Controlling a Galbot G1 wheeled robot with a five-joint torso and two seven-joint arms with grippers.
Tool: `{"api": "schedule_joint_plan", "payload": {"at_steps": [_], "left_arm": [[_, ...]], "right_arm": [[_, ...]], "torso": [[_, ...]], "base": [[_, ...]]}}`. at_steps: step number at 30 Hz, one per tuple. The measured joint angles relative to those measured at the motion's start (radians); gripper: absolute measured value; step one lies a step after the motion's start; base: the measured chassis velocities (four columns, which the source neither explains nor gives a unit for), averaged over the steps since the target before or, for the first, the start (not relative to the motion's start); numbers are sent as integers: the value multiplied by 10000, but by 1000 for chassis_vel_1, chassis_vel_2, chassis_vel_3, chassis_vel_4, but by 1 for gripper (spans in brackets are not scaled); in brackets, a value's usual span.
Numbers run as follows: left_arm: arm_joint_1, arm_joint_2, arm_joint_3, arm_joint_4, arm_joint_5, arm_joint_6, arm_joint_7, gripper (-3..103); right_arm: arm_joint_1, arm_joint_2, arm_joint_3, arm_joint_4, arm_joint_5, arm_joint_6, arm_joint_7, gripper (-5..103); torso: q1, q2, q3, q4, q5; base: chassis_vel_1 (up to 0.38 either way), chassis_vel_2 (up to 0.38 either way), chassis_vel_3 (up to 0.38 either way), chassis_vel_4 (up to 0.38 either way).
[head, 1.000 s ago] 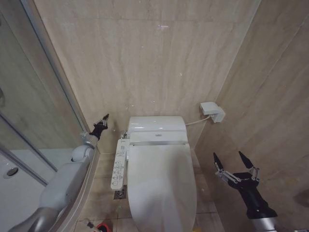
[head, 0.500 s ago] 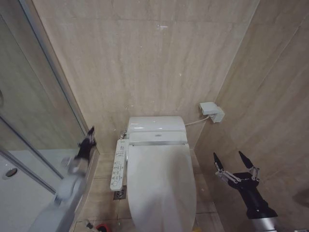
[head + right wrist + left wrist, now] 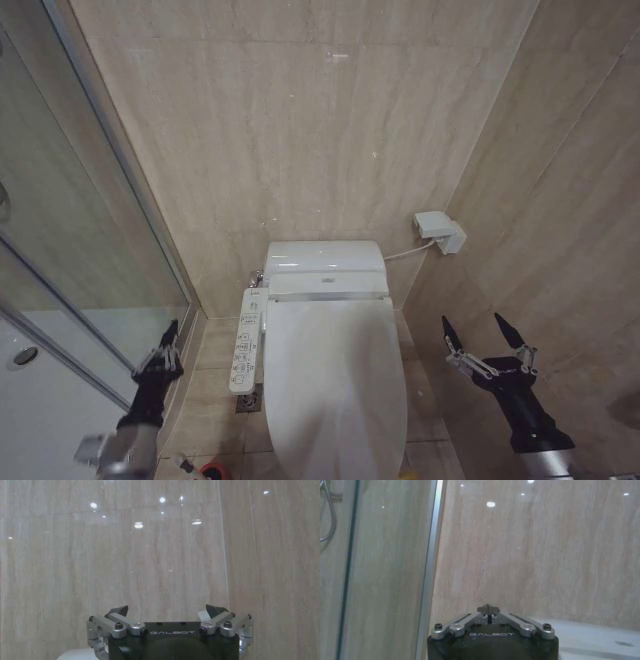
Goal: Open the toilet lid, clean the toilet bowl with a toilet brush, close the toilet lid, and flush.
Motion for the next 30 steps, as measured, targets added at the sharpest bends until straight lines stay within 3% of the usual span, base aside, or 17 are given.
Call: {"api": "schedule_joint_plan", "payload": {"at_steps": [12, 23, 29, 30], "left_arm": [[1039, -1059, 278, -1277, 985, -138, 54, 0], [1564, -1528, 384, -1982, 1606, -178, -90, 0], [1742, -1460, 901, -2132, 1911, 43, -233, 0], [1798, -1466, 966, -2187, 1980, 93, -267, 16]], "right_arm": [[0, 1, 0, 0, 0, 0, 0, 100], [0, 0, 0, 0, 0, 0, 0, 100], [0, 0, 0, 0, 0, 0, 0, 100], [0, 0, 0, 0, 0, 0, 0, 100]], "torso": [[2, -2, 1, -1, 1], [2, -2, 1, -1, 0], [2, -2, 1, -2, -2], [2, -2, 1, -2, -1]], "base": [[0, 0, 0, 0], [0, 0, 0, 0], [0, 0, 0, 0], [0, 0, 0, 0]]}}
